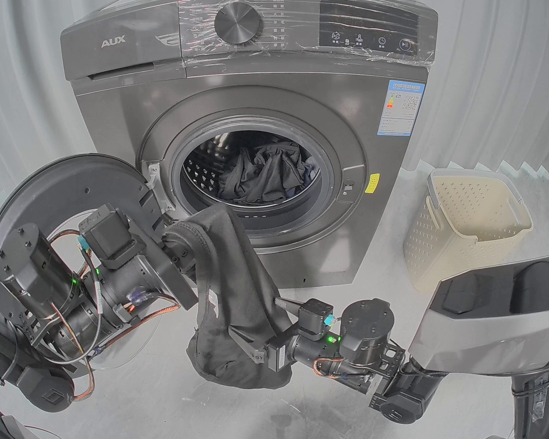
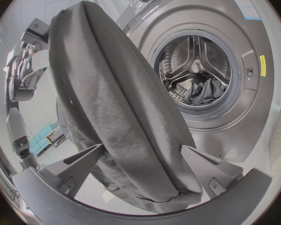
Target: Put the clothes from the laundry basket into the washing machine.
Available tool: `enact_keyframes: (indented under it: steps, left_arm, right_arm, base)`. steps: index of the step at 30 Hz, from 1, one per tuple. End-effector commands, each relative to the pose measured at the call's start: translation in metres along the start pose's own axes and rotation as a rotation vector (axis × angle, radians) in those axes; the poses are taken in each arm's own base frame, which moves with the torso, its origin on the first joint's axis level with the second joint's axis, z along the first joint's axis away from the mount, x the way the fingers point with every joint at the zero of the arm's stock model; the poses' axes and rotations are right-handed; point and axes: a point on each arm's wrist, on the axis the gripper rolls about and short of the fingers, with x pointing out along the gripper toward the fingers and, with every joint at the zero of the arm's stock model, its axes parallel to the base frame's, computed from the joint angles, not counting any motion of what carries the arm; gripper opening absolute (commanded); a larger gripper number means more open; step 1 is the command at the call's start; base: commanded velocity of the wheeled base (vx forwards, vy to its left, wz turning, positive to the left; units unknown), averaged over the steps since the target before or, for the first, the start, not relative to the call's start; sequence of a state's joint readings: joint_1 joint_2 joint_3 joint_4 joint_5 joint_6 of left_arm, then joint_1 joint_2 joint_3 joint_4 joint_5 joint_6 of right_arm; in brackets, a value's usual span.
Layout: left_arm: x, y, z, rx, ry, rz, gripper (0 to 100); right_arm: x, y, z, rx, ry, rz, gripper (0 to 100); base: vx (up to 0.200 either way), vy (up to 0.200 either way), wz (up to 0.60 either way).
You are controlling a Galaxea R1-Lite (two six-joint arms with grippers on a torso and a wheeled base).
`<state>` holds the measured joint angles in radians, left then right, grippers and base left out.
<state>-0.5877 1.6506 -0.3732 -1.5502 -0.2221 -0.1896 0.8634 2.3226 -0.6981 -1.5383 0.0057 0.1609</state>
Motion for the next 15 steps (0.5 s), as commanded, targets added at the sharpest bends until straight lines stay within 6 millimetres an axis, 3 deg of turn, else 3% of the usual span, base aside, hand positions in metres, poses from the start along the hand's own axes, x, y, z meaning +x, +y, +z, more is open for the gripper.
enact_keyframes:
  steps: [1,10,15]
  left_arm:
    - [0.0,-0.002,0.0,-0.003,0.001,-0.008,0]
    - [-0.005,-0.011,0.005,-0.013,-0.009,-0.061,0]
    - [-0.005,-0.011,0.006,-0.014,-0.013,-0.061,0]
  right_arm:
    - [0.015,-0.008,-0.013,0.003,-0.001,-0.04,100]
    - [0.032,-0.011,-0.034,0.001,0.011,-0.043,100]
    - [0.043,-0.012,-0.03,0.012,-0.035,-0.049,100]
  base:
    - [0.0,0.0,0.0]
    - [0.0,0.0,0.0]
    - [0.0,0.0,0.0]
